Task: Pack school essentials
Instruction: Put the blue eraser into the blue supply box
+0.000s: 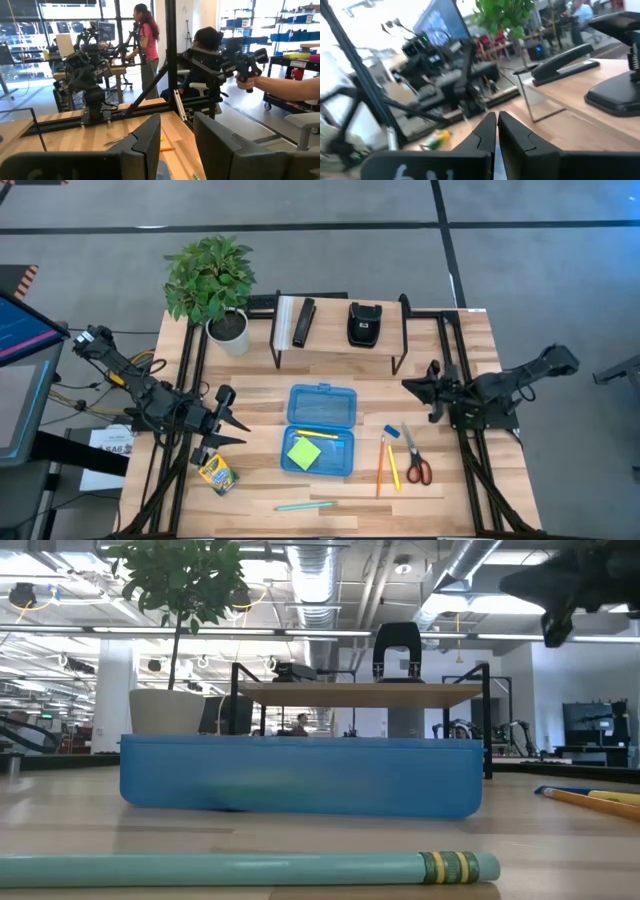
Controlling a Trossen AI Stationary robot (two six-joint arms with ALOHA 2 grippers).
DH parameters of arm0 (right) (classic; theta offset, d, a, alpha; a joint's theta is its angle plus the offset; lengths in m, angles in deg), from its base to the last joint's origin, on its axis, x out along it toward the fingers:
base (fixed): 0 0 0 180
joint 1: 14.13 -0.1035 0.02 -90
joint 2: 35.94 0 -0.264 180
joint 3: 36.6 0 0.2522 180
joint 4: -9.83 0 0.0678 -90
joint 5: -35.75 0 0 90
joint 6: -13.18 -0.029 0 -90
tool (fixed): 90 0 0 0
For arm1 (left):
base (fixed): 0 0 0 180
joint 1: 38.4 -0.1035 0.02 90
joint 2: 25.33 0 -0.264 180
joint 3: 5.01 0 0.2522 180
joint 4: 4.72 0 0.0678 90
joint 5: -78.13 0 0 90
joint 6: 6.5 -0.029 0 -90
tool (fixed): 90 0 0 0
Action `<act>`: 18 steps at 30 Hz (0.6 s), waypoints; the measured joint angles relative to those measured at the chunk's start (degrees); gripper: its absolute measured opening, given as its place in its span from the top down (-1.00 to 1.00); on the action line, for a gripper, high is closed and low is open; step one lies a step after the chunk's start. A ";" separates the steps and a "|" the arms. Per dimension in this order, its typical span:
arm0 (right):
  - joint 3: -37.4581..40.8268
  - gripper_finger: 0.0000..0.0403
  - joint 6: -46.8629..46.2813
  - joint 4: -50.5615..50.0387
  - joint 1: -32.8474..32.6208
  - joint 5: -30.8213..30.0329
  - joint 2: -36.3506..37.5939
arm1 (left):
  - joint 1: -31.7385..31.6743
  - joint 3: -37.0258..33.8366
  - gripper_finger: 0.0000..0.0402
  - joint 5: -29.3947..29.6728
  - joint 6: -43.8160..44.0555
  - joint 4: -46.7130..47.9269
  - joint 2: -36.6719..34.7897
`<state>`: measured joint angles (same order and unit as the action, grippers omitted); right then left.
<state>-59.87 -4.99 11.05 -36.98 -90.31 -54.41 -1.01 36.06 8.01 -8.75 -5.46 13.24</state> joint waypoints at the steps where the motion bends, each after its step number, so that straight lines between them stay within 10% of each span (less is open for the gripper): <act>1: -1.60 0.78 0.04 -0.54 -0.20 -0.15 -2.72 | 0.00 0.00 0.47 0.00 0.06 0.02 0.00; 11: -21.96 0.75 -17.64 -33.69 0.92 -0.46 -25.66 | -0.02 -0.17 0.47 2.38 0.74 0.38 0.00; 18: -29.29 0.43 -29.17 -46.16 0.81 11.80 -38.90 | -0.02 -0.22 0.47 2.45 1.42 0.61 0.00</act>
<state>-89.16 -34.15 -35.11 -36.17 -78.50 -93.31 -1.03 35.84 10.46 -7.34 -4.85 13.24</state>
